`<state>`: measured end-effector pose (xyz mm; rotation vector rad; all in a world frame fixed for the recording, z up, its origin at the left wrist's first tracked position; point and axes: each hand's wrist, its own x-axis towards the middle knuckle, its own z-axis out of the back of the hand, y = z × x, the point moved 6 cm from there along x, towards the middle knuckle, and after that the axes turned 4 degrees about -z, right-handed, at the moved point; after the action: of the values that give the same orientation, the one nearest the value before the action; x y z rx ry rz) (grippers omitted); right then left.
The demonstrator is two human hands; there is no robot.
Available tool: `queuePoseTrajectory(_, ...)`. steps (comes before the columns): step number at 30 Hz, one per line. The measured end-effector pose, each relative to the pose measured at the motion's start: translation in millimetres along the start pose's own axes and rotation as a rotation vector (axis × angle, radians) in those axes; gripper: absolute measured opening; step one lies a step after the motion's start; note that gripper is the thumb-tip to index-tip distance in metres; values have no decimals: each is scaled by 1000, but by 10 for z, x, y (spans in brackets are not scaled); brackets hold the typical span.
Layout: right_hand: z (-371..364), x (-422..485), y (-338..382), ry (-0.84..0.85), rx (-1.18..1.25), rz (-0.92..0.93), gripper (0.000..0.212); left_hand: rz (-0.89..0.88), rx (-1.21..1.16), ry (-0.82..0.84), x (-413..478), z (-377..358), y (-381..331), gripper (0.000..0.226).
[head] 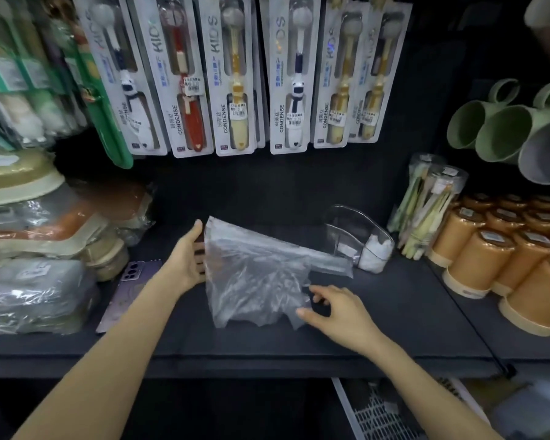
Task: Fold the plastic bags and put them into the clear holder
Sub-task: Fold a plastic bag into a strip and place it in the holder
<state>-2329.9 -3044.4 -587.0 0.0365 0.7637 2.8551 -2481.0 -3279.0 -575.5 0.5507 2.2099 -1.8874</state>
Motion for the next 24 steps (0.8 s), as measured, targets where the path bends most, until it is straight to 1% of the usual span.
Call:
queuePoseTrajectory(2, -97, 37, 22, -32, -6, -12, 46, 9, 92, -45, -98, 94, 35, 64)
queuePoseTrajectory(4, -170, 52, 38, -66, -17, -17, 28, 28, 298, -94, -247, 200, 176, 65)
queuePoseTrajectory(6, -204, 47, 30, -124, 19, -23, 16, 55, 460, -93, -412, 251, 342, 62)
queuePoseTrajectory(8, -217, 43, 7, -166, 58, -38, 11, 78, 479, -79, -562, 263, 465, 54)
queuePoseTrajectory(13, -216, -24, 29, -211, 190, -71, 22, 17, 337, -14, -769, 182, 571, 35)
queuePoseTrajectory(15, -215, -39, 32, -202, 216, -93, 25, -20, 293, -43, -801, 138, 580, 39)
queuePoseTrajectory(17, -204, -48, 45, -200, 224, -112, 27, -107, 362, -127, -808, 121, 546, 44)
queuePoseTrajectory(19, -202, -55, 65, -195, 236, -123, 26, -186, 472, -163, -832, 86, 516, 40)
queuePoseTrajectory(22, -218, -65, 87, -169, 287, -146, 23, -170, 514, -89, -847, 6, 580, 31)
queuePoseTrajectory(24, -206, -67, 44, -153, 400, -185, 25, -127, 454, -68, -836, 7, 610, 27)
